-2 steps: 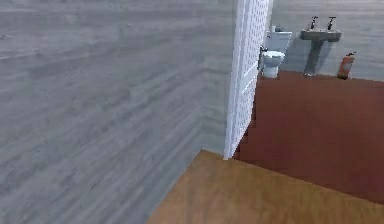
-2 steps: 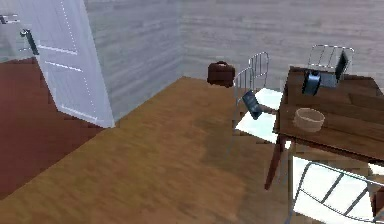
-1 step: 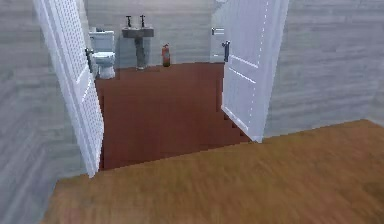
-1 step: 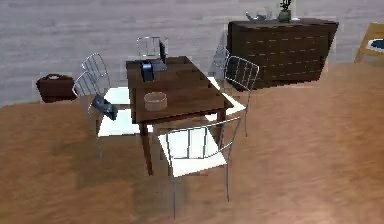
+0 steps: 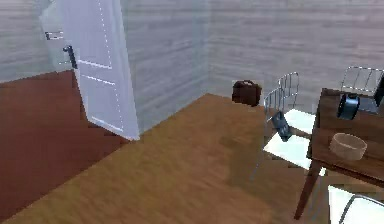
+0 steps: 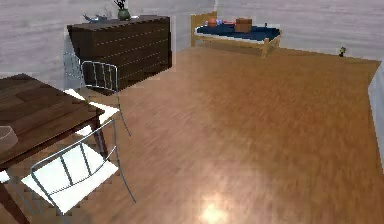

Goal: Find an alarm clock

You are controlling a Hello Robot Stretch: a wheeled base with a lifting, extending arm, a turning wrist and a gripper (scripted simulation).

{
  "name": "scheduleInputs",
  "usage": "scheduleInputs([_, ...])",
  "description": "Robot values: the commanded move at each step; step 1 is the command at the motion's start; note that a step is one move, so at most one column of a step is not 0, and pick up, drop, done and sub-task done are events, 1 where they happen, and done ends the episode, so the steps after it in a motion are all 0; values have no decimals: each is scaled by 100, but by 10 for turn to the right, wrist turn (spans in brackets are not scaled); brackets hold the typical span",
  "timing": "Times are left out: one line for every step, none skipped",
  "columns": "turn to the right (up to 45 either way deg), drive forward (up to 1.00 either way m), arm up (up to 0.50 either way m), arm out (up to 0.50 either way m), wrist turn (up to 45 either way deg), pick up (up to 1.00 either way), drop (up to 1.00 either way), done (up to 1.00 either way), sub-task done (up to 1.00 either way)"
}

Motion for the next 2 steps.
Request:
scheduleInputs([0, 80, 0, 0, 0, 0, 0, 0, 0])
scheduleInputs([360, 0, 0, 0, 0, 0, 0, 0, 0])
